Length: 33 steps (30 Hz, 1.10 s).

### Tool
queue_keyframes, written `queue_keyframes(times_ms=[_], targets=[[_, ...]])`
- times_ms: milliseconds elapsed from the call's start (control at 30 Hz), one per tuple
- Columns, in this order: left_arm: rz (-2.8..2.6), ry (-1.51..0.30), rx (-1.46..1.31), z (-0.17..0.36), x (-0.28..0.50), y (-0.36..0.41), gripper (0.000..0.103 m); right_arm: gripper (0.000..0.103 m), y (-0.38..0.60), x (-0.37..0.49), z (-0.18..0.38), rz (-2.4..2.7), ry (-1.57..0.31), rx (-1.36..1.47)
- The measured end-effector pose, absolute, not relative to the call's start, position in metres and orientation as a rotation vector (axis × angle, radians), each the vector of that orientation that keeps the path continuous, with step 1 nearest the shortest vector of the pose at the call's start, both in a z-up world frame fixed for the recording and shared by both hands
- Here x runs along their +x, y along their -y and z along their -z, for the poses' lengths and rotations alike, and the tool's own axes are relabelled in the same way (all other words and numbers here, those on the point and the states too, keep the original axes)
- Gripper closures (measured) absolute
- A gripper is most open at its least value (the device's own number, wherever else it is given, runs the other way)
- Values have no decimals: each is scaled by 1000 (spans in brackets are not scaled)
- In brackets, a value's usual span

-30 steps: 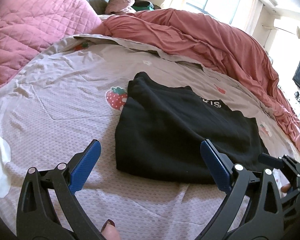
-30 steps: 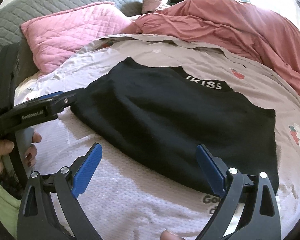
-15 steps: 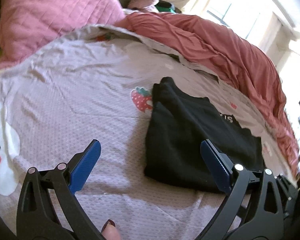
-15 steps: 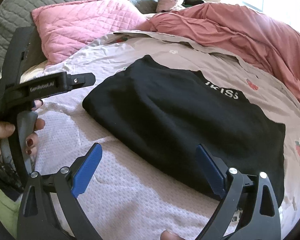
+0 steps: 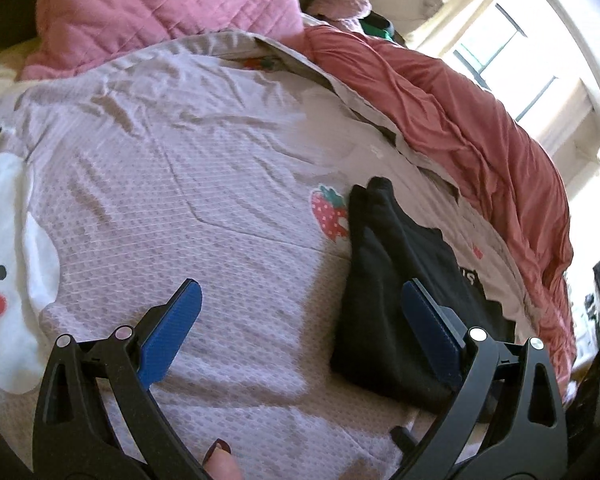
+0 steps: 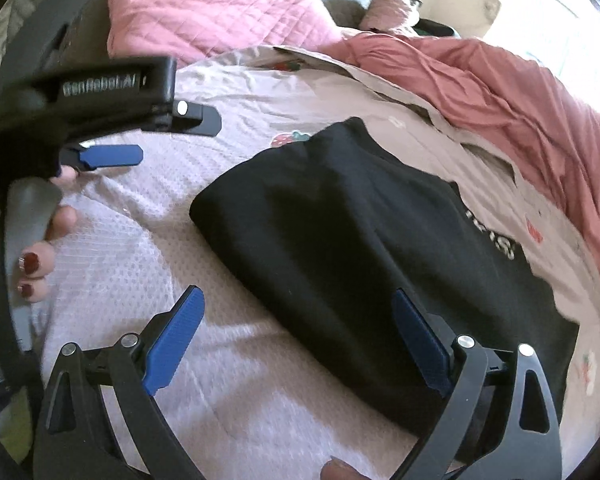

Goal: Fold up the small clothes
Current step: 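Grasp one side edge of the folded shirt with the right tool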

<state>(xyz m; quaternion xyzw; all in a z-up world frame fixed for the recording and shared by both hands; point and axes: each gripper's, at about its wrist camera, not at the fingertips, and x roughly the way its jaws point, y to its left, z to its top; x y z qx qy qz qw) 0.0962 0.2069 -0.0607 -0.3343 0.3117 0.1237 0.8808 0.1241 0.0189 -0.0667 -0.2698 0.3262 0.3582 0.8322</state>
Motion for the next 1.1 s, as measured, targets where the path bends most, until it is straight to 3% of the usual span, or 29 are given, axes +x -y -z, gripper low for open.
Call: queue_keyframes(times_ms=[333,533,600,667,767,1100], targets=[[-278,-654,-720,62,98,-213,10,20,-48,126,89,-739,-611,-724],[-282,-666,-734,65,105,-217,10,36,-59,135,90,-742,-582,-730],[-280,-672,-731,66,106,-216,10,50,-59,137,89,-755,-579,-718],[-266,-673,-727,66,108,-214,10,79,-56,136,85,-772,-571,-695],[-217,-670,-750,67,112,-212,10,94,-46,140,77,-787,-573,-615],[73,-708,-998,67,167,-216,10,96,8,161,51,-888,-627,-235]])
